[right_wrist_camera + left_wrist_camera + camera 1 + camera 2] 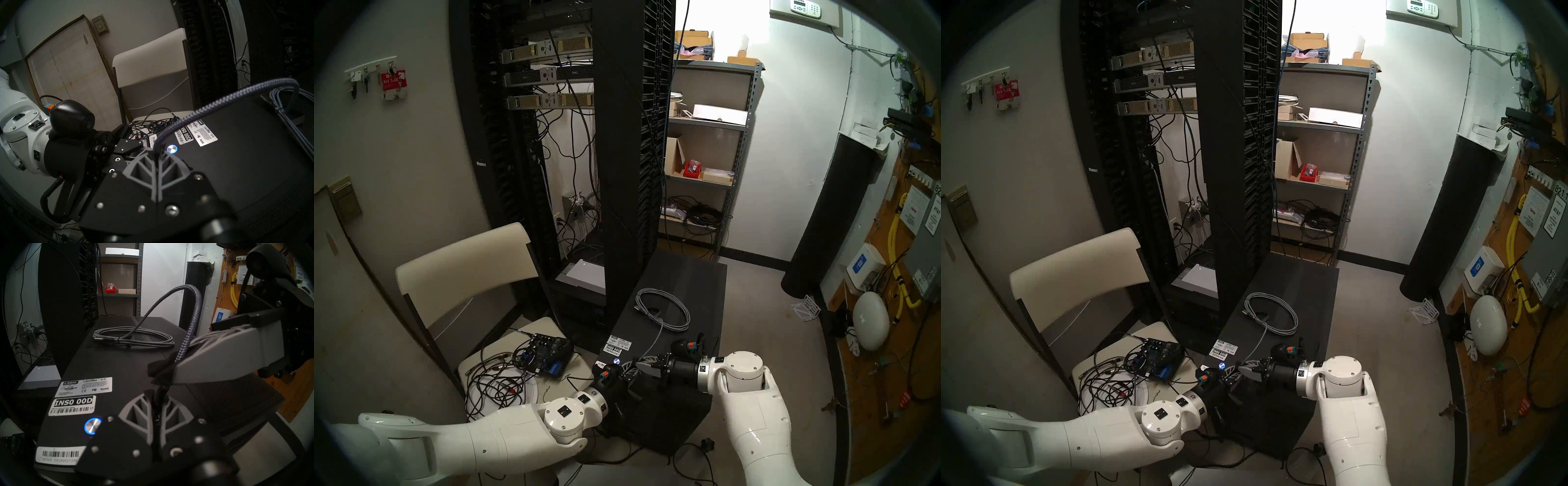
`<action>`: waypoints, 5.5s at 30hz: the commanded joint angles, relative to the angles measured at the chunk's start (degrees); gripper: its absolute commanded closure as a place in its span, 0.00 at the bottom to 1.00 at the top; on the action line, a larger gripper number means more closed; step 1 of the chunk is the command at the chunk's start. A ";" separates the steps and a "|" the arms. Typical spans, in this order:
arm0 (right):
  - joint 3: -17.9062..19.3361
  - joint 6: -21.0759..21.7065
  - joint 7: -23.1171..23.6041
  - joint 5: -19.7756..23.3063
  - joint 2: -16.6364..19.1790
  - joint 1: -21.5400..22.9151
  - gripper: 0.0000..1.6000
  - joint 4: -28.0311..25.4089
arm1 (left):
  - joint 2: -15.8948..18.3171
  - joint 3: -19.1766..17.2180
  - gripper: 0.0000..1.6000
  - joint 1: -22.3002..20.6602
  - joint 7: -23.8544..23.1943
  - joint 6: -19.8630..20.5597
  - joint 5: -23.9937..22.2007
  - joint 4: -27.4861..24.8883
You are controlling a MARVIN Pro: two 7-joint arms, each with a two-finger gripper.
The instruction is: Insert the cable into the workstation's USB slot
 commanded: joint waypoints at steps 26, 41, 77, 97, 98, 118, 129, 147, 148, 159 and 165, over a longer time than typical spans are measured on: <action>0.04 1.04 1.37 0.89 -0.34 0.66 1.00 -1.23 | -1.04 0.75 1.00 0.05 3.36 2.47 0.99 0.03; -0.67 3.15 1.37 -0.63 0.36 0.71 1.00 -0.70 | -1.01 0.57 1.00 -0.04 4.44 2.36 1.99 1.23; -3.60 5.90 -2.25 -6.49 2.15 -0.61 1.00 -2.62 | -1.91 0.36 1.00 -0.67 4.53 2.05 2.06 1.92; -5.32 6.04 -1.58 -7.33 2.38 2.01 1.00 1.18 | -1.53 0.23 1.00 -0.60 4.86 2.03 1.86 1.44; -5.50 6.33 -1.62 -7.56 2.44 1.99 1.00 1.19 | -1.46 0.25 1.00 -0.63 4.82 2.06 1.87 1.40; -8.38 10.52 0.68 -9.23 4.17 1.58 1.00 0.68 | -0.88 0.21 1.00 -0.68 4.65 1.61 1.53 1.34; -7.16 9.41 -0.86 -8.06 3.53 1.14 1.00 -0.62 | -0.78 0.28 1.00 -0.67 4.57 1.43 1.48 1.38; -2.37 5.80 -4.72 -5.22 1.18 1.88 1.00 -0.67 | 2.46 0.68 1.00 -0.92 3.47 1.69 0.71 -3.82; -2.05 5.26 -5.16 -5.09 0.91 1.74 1.00 -0.79 | 2.59 0.69 1.00 -0.89 3.55 1.74 0.71 -4.10; 0.67 4.22 -3.66 -2.18 -0.11 2.42 1.00 -0.48 | 3.48 0.82 1.00 -0.51 3.29 1.85 0.39 -6.20; 0.67 4.21 -2.32 -1.73 0.12 2.65 1.00 -0.46 | 4.03 0.62 1.00 -0.73 3.30 2.27 0.20 -7.16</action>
